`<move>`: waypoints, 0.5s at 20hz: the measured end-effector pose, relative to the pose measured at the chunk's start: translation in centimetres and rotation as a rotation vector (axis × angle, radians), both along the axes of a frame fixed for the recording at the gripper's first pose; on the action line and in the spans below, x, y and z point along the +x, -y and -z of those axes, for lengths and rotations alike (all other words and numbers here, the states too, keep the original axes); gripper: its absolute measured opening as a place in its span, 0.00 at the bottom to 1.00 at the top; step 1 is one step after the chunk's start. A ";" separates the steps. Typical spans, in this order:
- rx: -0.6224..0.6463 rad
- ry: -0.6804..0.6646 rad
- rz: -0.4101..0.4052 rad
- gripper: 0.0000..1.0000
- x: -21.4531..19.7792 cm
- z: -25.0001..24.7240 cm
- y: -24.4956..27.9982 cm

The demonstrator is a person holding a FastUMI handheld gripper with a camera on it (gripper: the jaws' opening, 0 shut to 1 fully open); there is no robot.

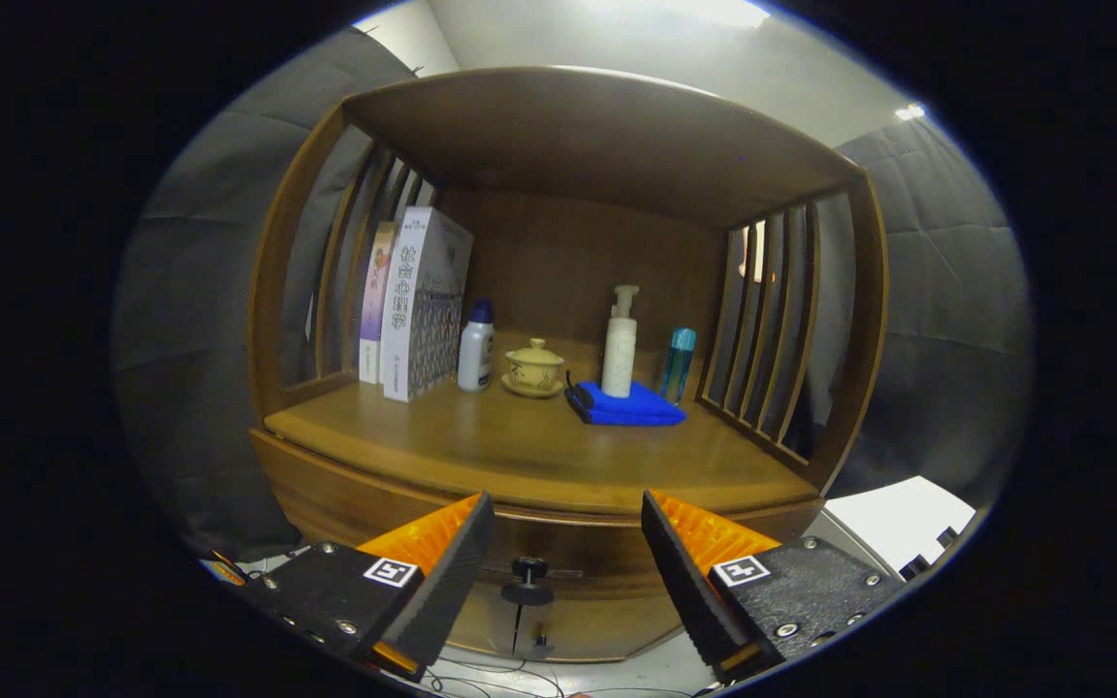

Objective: Pull open the drawer, take out the items inside it, and place them on the countertop above the cabinet.

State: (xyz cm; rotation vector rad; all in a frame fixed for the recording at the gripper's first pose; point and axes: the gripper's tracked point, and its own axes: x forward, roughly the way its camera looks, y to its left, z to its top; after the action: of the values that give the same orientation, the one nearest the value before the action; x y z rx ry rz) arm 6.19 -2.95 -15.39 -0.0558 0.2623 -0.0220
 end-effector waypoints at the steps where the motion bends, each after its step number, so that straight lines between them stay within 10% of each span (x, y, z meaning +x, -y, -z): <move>1: 0.007 -0.014 -0.007 0.95 0.2 0.9 -0.1; 10: 0.011 -0.143 -0.068 0.95 0.6 9.6 -2.2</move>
State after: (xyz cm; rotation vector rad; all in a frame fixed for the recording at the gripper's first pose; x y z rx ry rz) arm 6.82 -0.76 -24.94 -0.0553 0.4033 0.0512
